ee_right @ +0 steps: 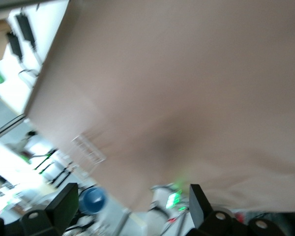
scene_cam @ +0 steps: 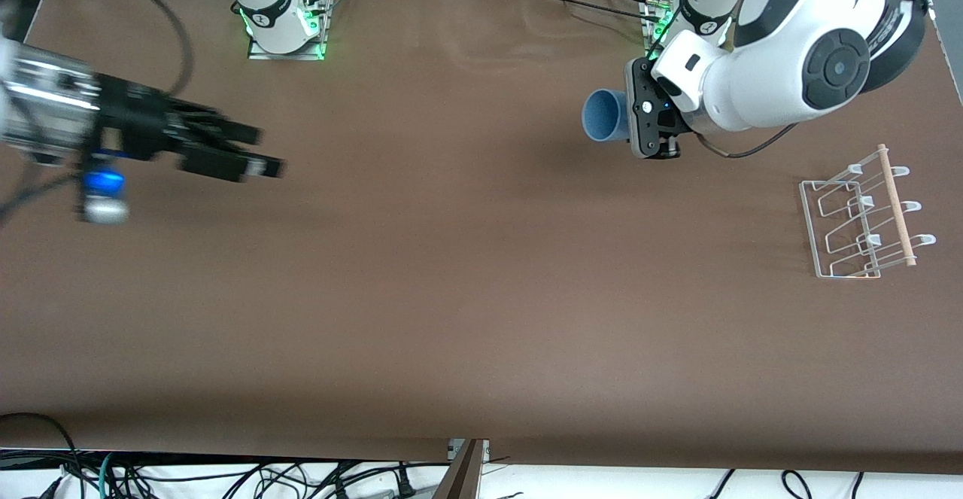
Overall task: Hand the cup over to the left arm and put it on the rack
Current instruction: 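Open the right gripper and withdraw while the left gripper carries the cup, then move the cup with the left gripper onto the wire rack prongs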
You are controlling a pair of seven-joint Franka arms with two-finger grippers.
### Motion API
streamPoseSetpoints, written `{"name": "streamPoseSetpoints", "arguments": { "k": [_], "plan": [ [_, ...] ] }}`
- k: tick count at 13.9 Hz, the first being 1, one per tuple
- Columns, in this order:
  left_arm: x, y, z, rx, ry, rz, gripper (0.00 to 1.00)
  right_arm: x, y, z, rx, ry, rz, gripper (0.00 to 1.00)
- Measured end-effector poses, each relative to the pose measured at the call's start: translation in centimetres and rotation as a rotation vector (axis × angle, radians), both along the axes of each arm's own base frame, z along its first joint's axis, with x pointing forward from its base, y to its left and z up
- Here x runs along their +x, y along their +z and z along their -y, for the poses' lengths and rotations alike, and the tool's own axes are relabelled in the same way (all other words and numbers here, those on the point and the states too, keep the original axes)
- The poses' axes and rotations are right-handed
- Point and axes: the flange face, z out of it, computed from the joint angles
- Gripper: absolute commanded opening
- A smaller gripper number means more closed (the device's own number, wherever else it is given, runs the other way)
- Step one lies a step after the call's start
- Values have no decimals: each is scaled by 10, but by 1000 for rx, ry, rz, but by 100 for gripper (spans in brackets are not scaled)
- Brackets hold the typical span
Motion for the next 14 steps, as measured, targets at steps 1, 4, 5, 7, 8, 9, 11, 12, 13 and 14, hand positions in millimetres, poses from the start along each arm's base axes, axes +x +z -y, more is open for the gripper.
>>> {"name": "streamPoseSetpoints", "arguments": {
  "k": [1,4,5,7,8,9,11,12,13,14],
  "plan": [
    [-5,4,-1,82,4,-5,0,-9,5,20,-49,44,17,99],
    [-16,4,-10,296,-21,-6,0,-20,4,61,-147,168,64,99],
    [-18,2,-14,381,-38,-4,0,-19,-3,72,-174,197,70,99],
    [-28,0,-19,572,-56,-13,0,-20,-19,85,-246,264,71,99],
    [-33,-1,-18,661,-66,-12,0,-23,-26,89,-288,297,79,99],
    [-37,-3,-17,742,-82,-5,0,-29,-29,92,-324,326,104,99],
    [-35,-20,-21,902,-119,-8,0,-50,-34,83,-419,381,168,99],
    [-31,-35,-28,976,-131,-26,0,-63,-37,70,-484,417,187,99],
    [-25,-54,-36,1049,-127,-39,0,-74,-40,56,-543,460,200,99],
    [-18,-75,-45,1130,-105,-38,0,-82,-42,43,-586,496,209,99]
  ]
}}
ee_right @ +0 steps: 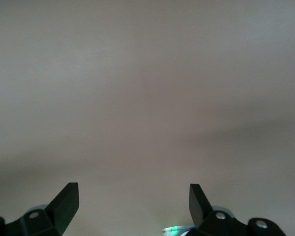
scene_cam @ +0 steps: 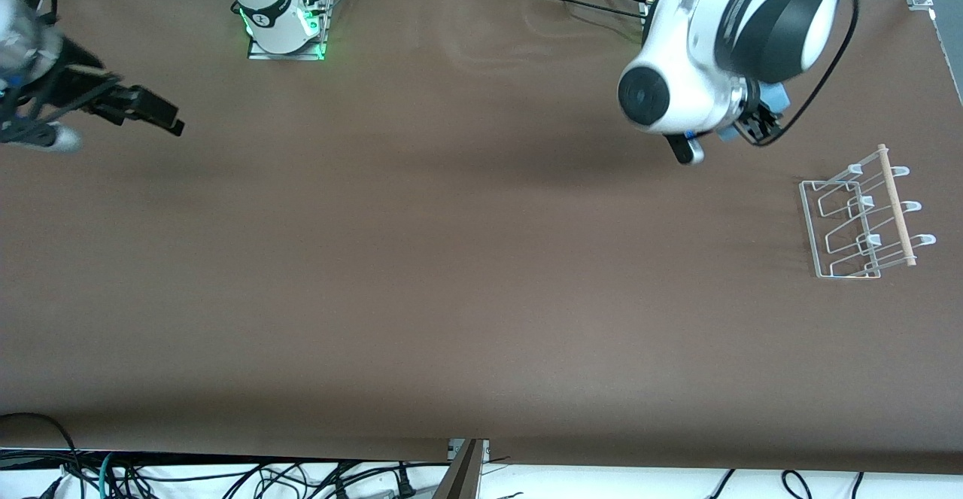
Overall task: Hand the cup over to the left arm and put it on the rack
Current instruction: 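Move the cup with the left gripper onto the wire rack prongs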
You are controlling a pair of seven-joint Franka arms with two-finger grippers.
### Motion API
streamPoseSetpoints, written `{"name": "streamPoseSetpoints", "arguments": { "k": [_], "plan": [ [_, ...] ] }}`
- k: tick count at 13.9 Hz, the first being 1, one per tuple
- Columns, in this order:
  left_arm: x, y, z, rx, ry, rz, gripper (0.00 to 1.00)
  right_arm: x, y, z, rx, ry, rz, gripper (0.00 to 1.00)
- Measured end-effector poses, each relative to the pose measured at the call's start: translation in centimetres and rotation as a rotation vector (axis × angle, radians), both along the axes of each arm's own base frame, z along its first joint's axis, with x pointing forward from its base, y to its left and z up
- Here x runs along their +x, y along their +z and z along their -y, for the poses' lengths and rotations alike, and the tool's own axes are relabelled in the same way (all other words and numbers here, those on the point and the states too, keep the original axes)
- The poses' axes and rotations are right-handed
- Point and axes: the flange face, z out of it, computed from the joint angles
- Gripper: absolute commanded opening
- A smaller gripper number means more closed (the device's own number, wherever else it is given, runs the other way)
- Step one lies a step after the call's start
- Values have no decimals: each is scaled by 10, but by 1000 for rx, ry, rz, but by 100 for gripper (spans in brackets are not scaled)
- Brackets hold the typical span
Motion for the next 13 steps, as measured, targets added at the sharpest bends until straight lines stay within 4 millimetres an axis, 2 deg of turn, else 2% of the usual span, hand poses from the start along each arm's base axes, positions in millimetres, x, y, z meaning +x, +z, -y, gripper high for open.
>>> {"name": "streamPoseSetpoints", "arguments": {
  "k": [2,4,7,9,11,13],
  "plan": [
    [13,-44,-18,168,3,38,0,-4,-5,-8,-33,31,7,99],
    [28,-83,-42,319,-30,61,0,0,-10,-2,-33,90,15,99],
    [59,-115,-108,388,-46,95,0,4,-11,9,-26,177,19,99],
    [64,-137,-149,401,-77,112,0,4,-11,10,-25,193,19,99],
    [59,-157,-173,421,-109,125,0,4,-11,12,-23,194,20,99],
    [58,-166,-181,454,-177,135,0,4,-10,18,-2,188,22,99]
  ]
}}
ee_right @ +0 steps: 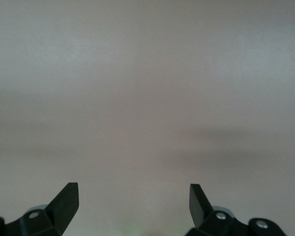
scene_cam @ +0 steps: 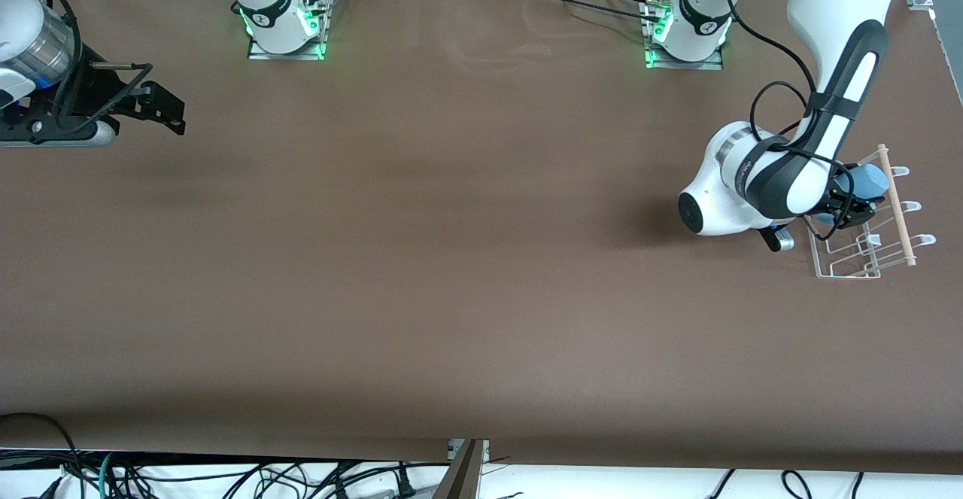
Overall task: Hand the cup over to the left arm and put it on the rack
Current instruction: 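Move the cup with the left gripper onto the wire rack prongs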
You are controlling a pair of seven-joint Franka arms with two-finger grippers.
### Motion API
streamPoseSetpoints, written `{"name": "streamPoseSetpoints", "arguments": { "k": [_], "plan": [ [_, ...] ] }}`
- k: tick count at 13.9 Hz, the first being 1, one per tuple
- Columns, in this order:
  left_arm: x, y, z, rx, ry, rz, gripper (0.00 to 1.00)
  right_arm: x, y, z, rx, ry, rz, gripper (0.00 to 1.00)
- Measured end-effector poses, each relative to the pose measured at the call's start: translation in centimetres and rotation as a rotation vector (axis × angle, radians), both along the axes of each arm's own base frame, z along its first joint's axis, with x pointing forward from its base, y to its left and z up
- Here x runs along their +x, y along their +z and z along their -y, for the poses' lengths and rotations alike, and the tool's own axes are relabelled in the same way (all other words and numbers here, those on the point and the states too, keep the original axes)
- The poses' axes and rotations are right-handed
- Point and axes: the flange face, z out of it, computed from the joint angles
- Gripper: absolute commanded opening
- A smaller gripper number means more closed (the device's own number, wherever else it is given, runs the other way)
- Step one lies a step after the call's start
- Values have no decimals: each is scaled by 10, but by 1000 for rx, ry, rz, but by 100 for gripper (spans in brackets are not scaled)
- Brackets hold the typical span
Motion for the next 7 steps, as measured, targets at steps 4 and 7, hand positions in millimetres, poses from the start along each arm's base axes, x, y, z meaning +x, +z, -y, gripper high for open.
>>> {"name": "streamPoseSetpoints", "arguments": {
  "k": [4,7],
  "plan": [
    [4,-6,-6,82,-130,3,0,0,2,11,16,-11,1,99],
    [5,-13,-32,90,-167,-2,0,-3,0,11,14,-10,-22,99]
  ]
}}
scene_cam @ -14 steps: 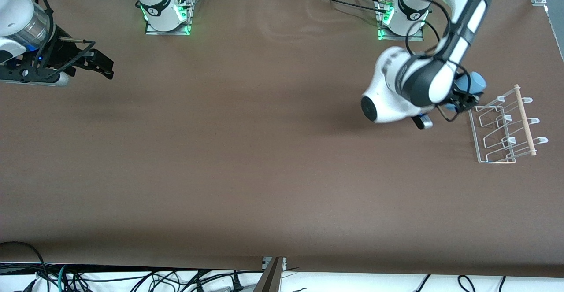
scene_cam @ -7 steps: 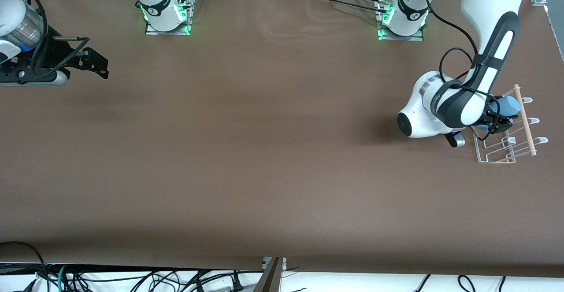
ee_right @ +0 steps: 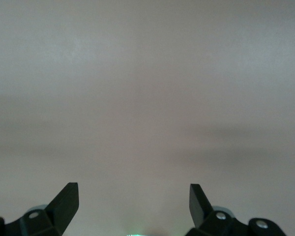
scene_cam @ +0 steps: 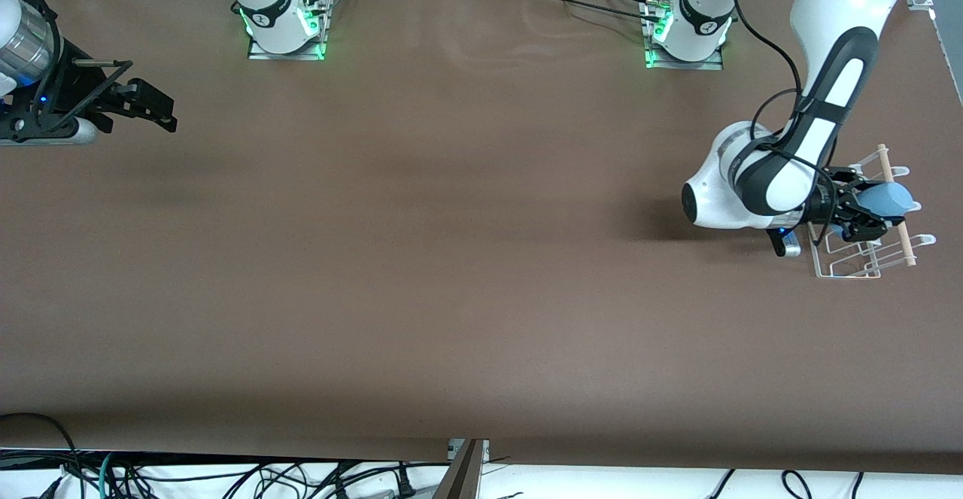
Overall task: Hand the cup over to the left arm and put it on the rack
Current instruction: 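Move the cup with the left gripper onto the wire rack prongs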
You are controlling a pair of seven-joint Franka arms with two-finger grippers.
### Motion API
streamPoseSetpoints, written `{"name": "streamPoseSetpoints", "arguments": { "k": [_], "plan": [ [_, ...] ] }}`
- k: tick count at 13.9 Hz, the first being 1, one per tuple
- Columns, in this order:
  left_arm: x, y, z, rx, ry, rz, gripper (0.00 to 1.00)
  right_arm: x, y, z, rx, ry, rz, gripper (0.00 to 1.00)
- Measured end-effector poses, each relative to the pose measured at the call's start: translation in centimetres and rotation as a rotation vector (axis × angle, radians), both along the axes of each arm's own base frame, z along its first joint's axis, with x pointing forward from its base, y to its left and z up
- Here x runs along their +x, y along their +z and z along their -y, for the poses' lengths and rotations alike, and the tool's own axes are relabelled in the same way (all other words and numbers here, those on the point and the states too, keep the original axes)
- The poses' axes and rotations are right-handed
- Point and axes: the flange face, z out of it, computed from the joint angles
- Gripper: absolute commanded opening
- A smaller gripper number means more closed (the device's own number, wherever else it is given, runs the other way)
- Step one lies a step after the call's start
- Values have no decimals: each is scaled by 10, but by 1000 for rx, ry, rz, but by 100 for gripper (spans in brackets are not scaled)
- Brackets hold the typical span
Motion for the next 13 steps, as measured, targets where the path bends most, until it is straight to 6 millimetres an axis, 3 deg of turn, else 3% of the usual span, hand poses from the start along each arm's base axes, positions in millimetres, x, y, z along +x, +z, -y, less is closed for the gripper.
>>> {"name": "streamPoseSetpoints", "arguments": {
  "k": [3,9,13],
  "plan": [
    [2,-6,-32,-40,-7,2,0,0,2,0,0,0,1,99],
    [5,-5,-40,-48,-31,9,0,-1,5,-3,1,7,2,99],
    [8,-6,-57,-51,-62,14,0,-4,12,-3,-1,10,-15,100]
  ]
}}
